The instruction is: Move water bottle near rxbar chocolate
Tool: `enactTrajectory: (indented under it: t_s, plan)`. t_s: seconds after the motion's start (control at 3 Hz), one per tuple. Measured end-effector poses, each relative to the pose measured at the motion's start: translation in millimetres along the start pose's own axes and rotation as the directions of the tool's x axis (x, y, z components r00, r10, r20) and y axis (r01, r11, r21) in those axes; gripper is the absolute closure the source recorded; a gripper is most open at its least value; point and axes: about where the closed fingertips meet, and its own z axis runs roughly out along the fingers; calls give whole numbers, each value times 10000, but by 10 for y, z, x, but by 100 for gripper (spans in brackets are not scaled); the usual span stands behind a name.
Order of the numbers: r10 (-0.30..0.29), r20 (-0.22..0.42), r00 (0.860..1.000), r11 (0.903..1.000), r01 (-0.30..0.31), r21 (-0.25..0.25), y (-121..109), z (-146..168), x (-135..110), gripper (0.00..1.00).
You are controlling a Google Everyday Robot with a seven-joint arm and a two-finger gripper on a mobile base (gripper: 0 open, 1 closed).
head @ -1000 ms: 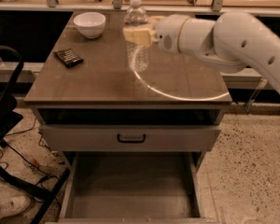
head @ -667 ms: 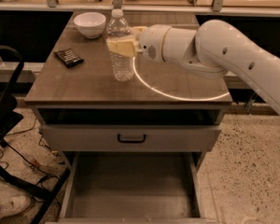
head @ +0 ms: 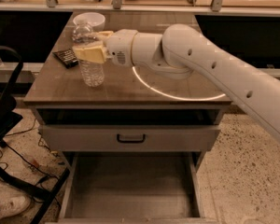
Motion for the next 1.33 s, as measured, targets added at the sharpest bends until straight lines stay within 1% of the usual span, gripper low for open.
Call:
enactTrajectory:
  t_s: [0.33, 0.67, 1.0, 1.33]
  plan:
    - [-218, 107, 9997, 9994, 221, -282, 81, 183, -25, 100]
    - [-597, 23, 9982, 9977, 597, -334, -23, 536, 20, 100]
    - [-584, -20, 9983, 9973, 583, -446, -36, 640, 53, 100]
    - [-587, -15, 9983, 9971, 585, -489, -18, 662, 50, 85]
